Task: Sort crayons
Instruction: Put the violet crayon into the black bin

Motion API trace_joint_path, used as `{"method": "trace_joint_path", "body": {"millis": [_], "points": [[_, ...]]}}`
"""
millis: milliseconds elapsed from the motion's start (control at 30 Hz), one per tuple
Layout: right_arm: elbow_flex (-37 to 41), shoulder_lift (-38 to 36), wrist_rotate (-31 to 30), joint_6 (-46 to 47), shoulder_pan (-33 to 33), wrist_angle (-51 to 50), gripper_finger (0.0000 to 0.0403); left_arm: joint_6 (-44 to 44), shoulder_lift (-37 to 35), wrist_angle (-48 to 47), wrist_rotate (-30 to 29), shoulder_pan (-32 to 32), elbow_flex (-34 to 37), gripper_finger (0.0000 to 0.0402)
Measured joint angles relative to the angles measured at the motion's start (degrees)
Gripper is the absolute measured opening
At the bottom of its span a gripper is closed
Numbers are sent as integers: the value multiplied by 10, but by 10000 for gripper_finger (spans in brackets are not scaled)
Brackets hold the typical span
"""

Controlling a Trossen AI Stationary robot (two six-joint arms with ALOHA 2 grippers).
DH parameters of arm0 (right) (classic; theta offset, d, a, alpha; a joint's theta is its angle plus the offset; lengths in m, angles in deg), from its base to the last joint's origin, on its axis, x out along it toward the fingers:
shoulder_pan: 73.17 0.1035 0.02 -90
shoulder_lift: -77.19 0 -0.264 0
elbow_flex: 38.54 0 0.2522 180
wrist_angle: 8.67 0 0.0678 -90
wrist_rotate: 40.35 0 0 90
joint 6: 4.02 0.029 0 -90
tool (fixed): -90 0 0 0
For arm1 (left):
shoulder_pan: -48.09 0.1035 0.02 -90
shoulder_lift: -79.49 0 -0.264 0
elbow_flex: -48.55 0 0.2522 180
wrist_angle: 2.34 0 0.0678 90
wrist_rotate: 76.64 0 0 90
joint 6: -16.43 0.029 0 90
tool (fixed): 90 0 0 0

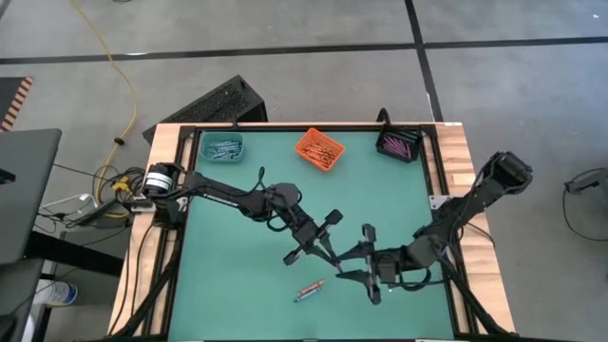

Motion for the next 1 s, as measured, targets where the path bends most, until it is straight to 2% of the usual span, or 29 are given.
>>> {"method": "trace_joint_path", "body": {"millis": [133, 267, 567, 833, 1000], "points": [[0, 9, 27, -16, 0, 25, 172, 0, 0, 0, 1, 0, 0, 0], [0, 14, 28, -18, 1, 22, 138, 1, 0, 1, 1, 0, 0, 0], [0, 12, 25, -26, -4, 17, 14, 1, 0, -2, -1, 0, 0, 0], [0, 12, 23, -29, -4, 12, 3, -2, 0, -16, -13, 0, 0, 8], [0, 13, -5, -26, 2, -9, 2, -4, 0, -49, -43, 2, 0, 82]]}}
